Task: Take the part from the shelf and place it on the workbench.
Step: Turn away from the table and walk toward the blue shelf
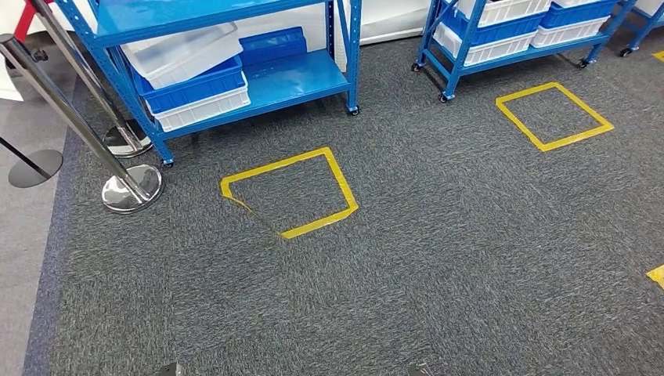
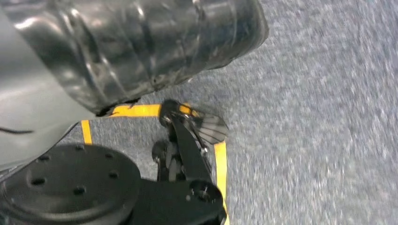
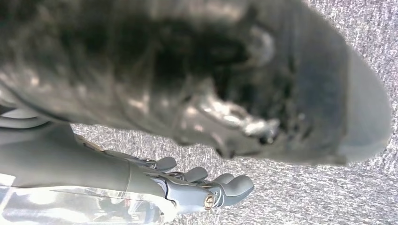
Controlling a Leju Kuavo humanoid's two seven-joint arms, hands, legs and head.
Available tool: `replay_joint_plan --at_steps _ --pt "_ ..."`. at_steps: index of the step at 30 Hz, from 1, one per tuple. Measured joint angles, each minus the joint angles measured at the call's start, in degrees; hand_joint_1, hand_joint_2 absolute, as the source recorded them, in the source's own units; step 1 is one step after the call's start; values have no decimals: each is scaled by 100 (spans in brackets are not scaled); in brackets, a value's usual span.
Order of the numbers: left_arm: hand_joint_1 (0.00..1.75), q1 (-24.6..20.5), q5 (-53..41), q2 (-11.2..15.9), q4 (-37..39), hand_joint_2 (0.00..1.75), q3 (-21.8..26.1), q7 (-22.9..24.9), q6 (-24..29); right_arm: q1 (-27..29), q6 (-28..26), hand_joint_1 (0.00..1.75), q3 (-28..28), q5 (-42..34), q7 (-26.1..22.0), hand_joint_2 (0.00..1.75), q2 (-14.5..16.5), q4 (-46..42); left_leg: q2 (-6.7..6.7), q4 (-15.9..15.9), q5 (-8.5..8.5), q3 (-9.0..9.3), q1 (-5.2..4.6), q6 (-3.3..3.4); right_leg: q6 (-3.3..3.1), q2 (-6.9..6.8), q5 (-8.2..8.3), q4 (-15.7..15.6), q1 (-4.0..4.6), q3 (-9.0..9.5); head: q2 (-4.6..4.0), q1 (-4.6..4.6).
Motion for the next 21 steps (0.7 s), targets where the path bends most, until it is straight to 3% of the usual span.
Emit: replay_joint_plan --at_steps 2,4,6,9,10,12,14,15,16,18,19,21 --pt "0 2 2 3 0 0 0 -1 9 3 9 0 0 14 5 0 1 1 43 -683 375 321 4 9 37 -1 -47 7 -7 49 0 0" --pt "0 -6 5 5 0 0 0 1 8 0 18 0 0 34 18 0 1 3 84 -1273 542 611 -25 51 100 -7 -92 13 7 77 0 3" --pt "0 -8 11 5 0 0 0 4 -4 1 35 0 0 49 34 0 1 5 81 -1410 511 678 -58 111 162 -20 -112 -7 23 90 0 10" --pt "0 7 15 1 0 0 0 5 -11 5 50 0 0 52 50 0 -1 8 62 -1482 508 738 -35 224 241 -22 -211 109 18 65 0 21" --pt "0 4 14 -1 0 0 0 5 -14 6 50 0 0 52 53 0 -2 8 62 -1510 505 766 -24 262 256 -15 -320 329 17 -40 0 24" --pt "0 -4 13 0 0 0 0 5 -21 19 49 0 0 52 61 0 -3 9 60 -1520 473 801 -35 324 267 -2 -596 1039 17 -429 0 30" --pt "0 -4 13 3 0 0 0 5 -21 49 48 0 0 52 74 0 -3 13 43 -1517 429 847 -49 353 276 4 -665 1549 12 -772 0 29" --pt "0 1 14 4 0 0 0 5 -20 63 48 0 0 52 85 0 -3 17 28 -1514 401 884 -53 353 278 4 -535 1517 10 -810 0 29" --pt "0 8 14 3 0 0 0 6 -17 73 47 0 0 52 96 0 -4 22 12 -1509 369 928 -54 344 274 5 -318 1287 9 -750 0 31" --pt "0 15 14 -1 0 0 0 7 -11 76 50 0 0 57 108 0 -9 31 -10 -1485 289 1002 -64 301 247 14 92 569 18 -488 0 32" --pt "0 11 14 -3 0 0 0 7 -8 71 57 0 0 62 108 0 -11 33 -18 -1472 254 1017 -72 272 221 20 172 312 21 -377 0 30" --pt "0 -1 11 -4 0 0 0 10 -2 69 72 0 1 72 109 0 -14 37 -26 -1460 214 1024 -82 210 164 30 137 129 46 -284 0 21"
